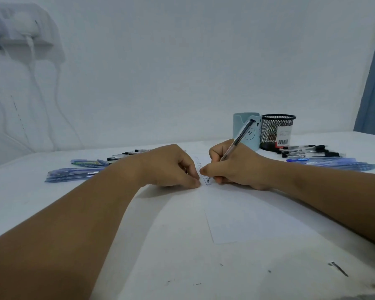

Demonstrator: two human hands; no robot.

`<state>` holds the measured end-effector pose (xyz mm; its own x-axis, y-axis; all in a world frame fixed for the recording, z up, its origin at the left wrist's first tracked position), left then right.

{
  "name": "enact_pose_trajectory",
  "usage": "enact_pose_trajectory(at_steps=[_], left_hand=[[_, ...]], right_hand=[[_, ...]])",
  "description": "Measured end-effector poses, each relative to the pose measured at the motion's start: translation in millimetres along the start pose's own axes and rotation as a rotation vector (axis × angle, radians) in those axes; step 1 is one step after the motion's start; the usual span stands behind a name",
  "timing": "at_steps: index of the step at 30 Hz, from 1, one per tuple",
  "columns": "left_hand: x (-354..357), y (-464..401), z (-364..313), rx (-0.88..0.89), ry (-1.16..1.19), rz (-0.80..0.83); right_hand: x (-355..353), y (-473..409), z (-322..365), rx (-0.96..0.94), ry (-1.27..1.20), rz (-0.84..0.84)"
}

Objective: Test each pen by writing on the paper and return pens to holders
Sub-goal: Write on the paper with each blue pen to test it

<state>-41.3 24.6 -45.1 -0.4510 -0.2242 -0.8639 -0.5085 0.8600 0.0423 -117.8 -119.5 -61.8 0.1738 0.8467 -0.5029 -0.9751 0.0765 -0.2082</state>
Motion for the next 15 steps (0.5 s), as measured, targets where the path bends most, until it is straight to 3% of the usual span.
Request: enact_pose_trajectory(at_steps=[5, 15], left_hand=[[2.1, 0.4, 2.7, -0.078, 0.138, 0.049], [3.8, -4.5, 6.2, -0.116, 0.152, 0.048]], right_hand=[[0.5, -2.0, -0.4, -0.002, 0.026, 0.023], [-1.3, -8.2, -5.4, -0.027, 0.035, 0.093]])
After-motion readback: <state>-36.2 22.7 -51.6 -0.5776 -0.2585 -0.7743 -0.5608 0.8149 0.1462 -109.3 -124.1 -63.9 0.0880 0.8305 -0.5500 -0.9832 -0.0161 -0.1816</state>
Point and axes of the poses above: each hand's wrist, its own y-axis away from the middle knuckle, its own x-axis out of the palm, z = x × y, the point moved 4 cm from there along -y, towards the middle knuckle, and after that the axes turned 6 degrees about z, right-handed, at the moved point
